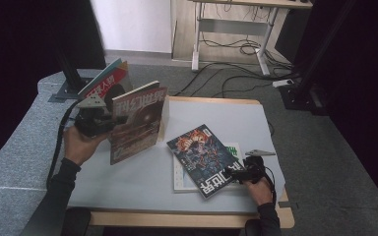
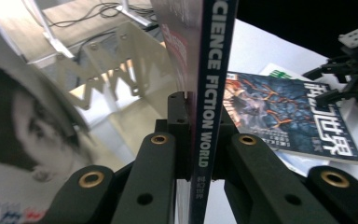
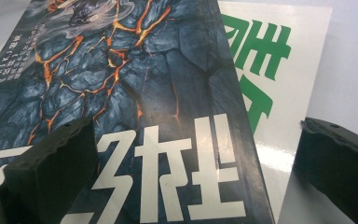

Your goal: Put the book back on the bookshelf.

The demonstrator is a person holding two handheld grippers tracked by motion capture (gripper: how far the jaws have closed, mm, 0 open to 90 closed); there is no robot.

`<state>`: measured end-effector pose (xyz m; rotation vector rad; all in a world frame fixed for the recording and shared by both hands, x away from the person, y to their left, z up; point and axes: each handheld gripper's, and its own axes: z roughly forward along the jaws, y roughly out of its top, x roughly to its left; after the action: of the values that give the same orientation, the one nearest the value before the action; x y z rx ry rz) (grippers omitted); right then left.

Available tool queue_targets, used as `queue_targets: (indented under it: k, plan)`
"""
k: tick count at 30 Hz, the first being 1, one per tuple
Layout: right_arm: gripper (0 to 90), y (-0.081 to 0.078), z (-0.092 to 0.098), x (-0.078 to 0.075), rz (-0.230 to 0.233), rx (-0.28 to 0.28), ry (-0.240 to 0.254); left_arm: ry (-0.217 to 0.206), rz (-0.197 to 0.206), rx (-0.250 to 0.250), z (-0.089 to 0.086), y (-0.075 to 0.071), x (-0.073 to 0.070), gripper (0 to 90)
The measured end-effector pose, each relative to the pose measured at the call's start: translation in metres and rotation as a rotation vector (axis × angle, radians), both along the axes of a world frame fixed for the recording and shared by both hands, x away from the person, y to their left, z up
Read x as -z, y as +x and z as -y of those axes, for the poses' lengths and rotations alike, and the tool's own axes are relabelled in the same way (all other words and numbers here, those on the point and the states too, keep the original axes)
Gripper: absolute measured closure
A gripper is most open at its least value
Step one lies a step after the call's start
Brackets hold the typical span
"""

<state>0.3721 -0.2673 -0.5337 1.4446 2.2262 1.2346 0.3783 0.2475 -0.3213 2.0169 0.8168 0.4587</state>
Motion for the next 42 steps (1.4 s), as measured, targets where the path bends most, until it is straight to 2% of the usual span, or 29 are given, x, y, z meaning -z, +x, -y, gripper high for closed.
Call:
queue_targets:
  k: [11,21,30,35,42]
  plan:
    - [0.0,-0.001,-0.001,0.000,0.008,0.000,-0.005,-0.001,0.006,-0.088,-0.022,-0.003,-0.006,84.1]
    - [0.0,0.000,0.000,0.000,0.004,0.000,-0.001,-0.002,0.014,-0.164,-0.030,0.001,-0.007,84.1]
    - [0.0,0.000,0.000,0.001,-0.001,0.001,0.006,0.002,0.013,-0.227,-0.026,0.013,-0.003,84.1]
    - [0.0,0.000,0.001,0.001,-0.003,0.000,0.007,-0.012,0.007,-0.245,-0.023,0.022,0.001,84.1]
    - [0.0,0.000,0.001,0.000,-0.005,0.000,0.007,-0.004,0.019,-0.273,-0.016,0.033,0.005,84.1]
